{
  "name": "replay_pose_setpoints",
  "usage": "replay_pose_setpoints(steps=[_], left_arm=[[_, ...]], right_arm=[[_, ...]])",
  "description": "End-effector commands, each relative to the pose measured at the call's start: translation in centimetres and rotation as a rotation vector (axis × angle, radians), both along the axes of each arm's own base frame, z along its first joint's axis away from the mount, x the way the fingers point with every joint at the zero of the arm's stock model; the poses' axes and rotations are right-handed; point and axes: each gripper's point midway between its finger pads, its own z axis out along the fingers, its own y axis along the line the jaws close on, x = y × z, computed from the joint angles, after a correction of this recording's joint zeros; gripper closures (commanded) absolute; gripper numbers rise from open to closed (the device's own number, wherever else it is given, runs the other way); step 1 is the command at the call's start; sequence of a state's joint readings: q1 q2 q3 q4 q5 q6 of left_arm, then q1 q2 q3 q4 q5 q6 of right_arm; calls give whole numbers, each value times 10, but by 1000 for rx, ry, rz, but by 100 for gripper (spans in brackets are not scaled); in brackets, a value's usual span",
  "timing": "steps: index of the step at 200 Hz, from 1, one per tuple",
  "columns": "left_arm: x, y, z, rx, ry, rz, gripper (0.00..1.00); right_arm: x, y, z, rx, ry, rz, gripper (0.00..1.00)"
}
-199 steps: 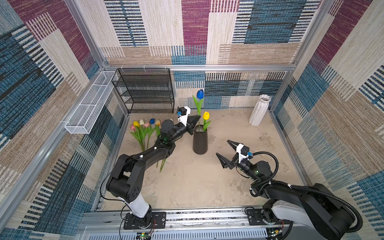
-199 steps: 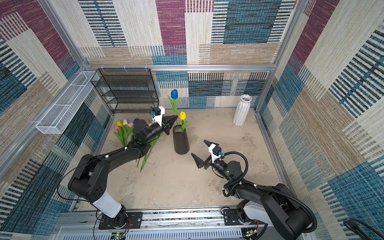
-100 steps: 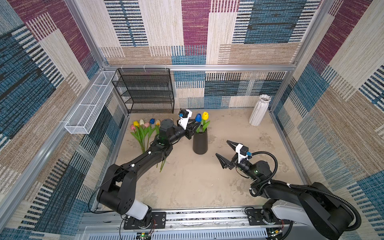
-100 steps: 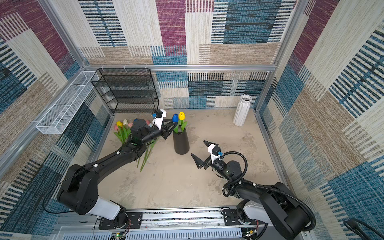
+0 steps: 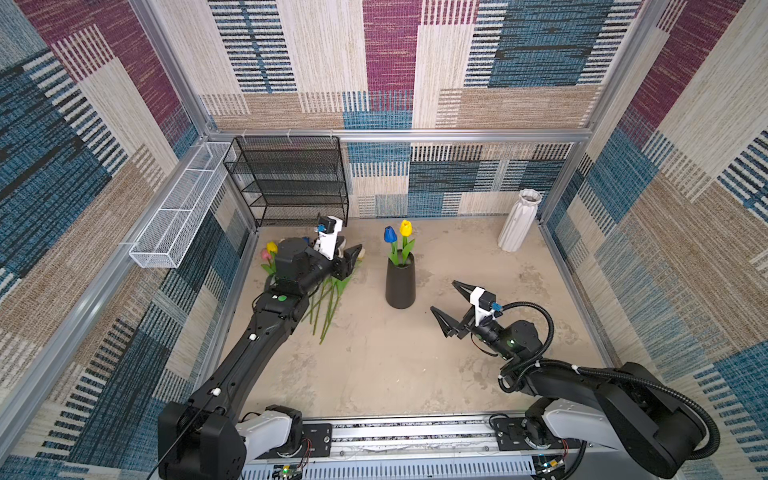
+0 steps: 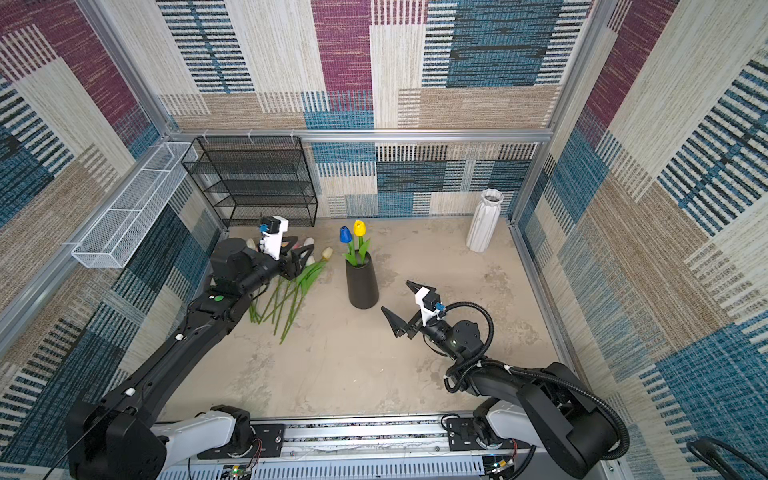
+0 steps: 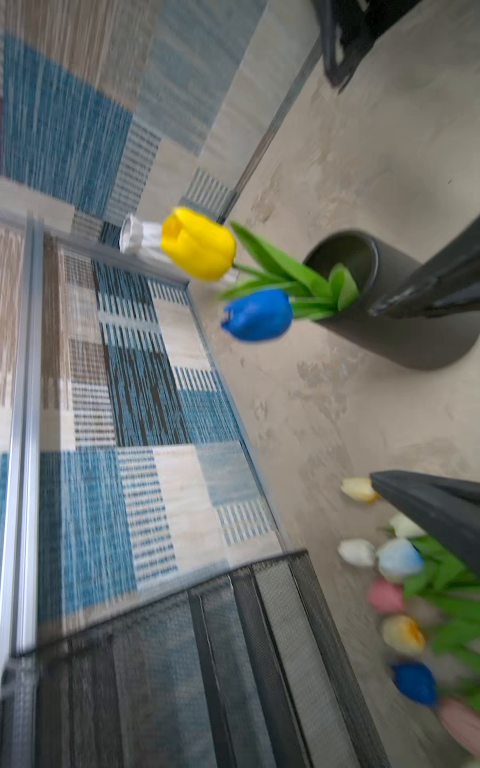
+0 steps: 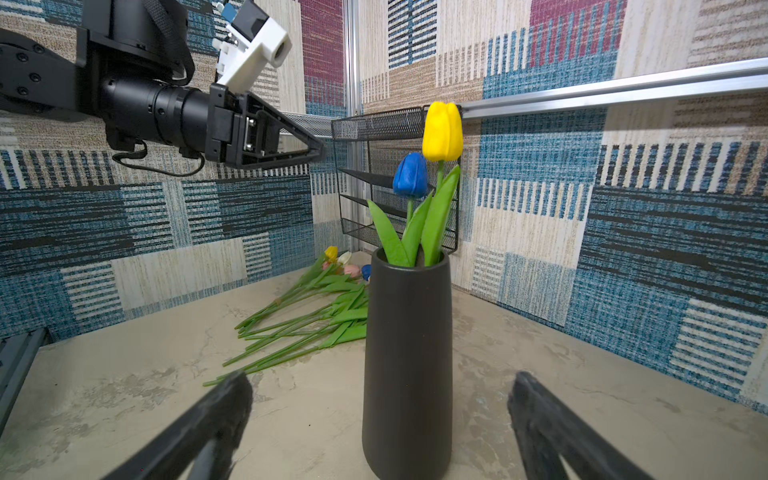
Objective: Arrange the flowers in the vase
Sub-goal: 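Open the left gripper, return to the tulips and grasp a banded stem bundle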
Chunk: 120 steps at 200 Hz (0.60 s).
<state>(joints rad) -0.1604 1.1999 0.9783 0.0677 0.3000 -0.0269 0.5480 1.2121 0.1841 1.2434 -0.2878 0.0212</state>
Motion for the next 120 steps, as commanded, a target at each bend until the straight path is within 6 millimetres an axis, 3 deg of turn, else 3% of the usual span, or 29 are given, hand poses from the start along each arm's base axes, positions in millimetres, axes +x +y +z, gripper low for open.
replay_pose_setpoints(steps=[1,25,51,76,120], left_arm=[[14,87,-49,-39,264,381,36],[16,160,-111,-2,527,660,39],[15,201,-166,-13,715,756,48],[21,214,-199,9,839,748,54],[27,225,-237,102,1010,743,53]], right_arm=[[-3,0,13,27,-43,11,0],[-3,0,14,27,-44,13,0],[-3,1,13,25,-41,12,0],[-2,1,13,23,-40,9,0],[-1,1,12,20,-40,7,0]])
